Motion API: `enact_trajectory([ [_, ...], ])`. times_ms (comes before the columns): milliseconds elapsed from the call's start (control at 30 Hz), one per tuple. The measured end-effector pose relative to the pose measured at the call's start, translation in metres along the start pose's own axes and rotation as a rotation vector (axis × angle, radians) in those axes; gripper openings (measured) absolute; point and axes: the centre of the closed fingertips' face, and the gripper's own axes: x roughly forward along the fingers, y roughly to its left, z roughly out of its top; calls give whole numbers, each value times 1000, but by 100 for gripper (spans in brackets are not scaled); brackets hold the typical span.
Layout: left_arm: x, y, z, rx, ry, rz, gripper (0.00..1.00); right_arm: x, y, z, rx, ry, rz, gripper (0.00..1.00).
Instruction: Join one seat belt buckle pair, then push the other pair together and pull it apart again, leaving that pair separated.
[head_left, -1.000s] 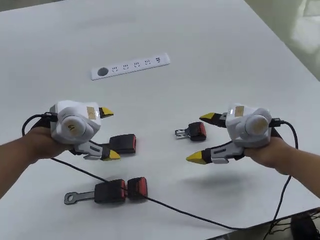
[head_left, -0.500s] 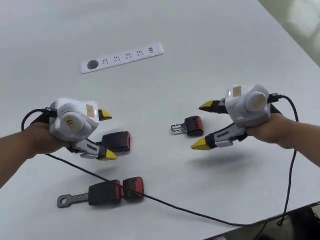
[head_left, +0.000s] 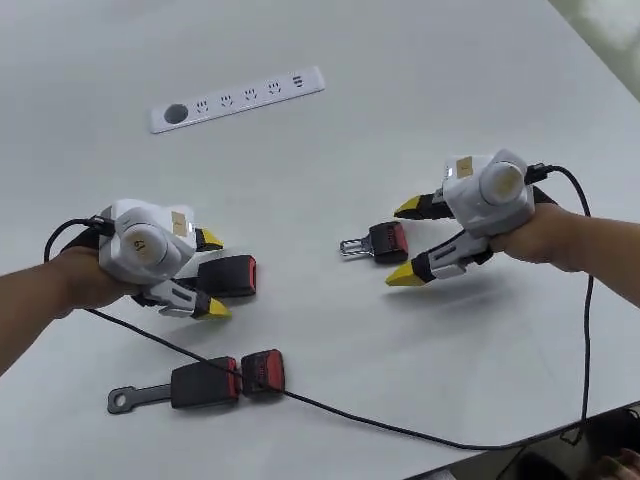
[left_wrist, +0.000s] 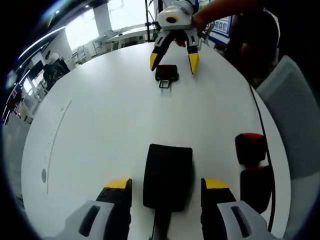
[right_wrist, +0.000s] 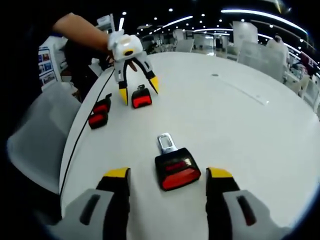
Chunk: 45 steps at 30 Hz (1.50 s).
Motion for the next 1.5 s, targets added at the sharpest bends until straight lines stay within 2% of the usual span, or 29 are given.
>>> enact_trajectory([
  [67, 0, 2, 0, -8, -7, 3, 57, 1, -1, 0, -4, 2, 6, 60],
  [133, 0, 0, -2, -24, -10, -18, 54, 2, -1, -2, -6, 7, 14, 58],
  [233, -2, 1, -2, -5, -5, -19, 51, 3, 0, -5, -1, 19, 26, 57],
  [267, -2, 1, -2, 7, 2, -24, 50, 5, -1, -2, -30, 5, 28, 57],
  [400, -2, 1, -2, 13, 2, -30, 49, 7, -3, -3, -13, 7, 27, 54],
  [533, -2, 0, -2, 9, -3, -28, 43, 9, -3, -3, -41, 20, 33, 51],
  [667, -2, 0, -1, 8, -8, -24, 39, 9, -7, -4, -51, 26, 25, 45],
  [767, -1, -1, -1, 22, -1, -30, 35, 8, -12, -6, -83, 34, 8, 37],
  [967, 0, 1, 0, 38, 8, -37, 35, 6, -12, -8, -109, 14, 27, 35],
  [1267, 1, 3, 1, 46, 26, -45, 35, 4, -12, -8, -113, -44, 63, 34],
  [1500, 2, 3, 1, 36, 34, -44, 35, 11, -6, -1, -89, -99, 75, 34],
])
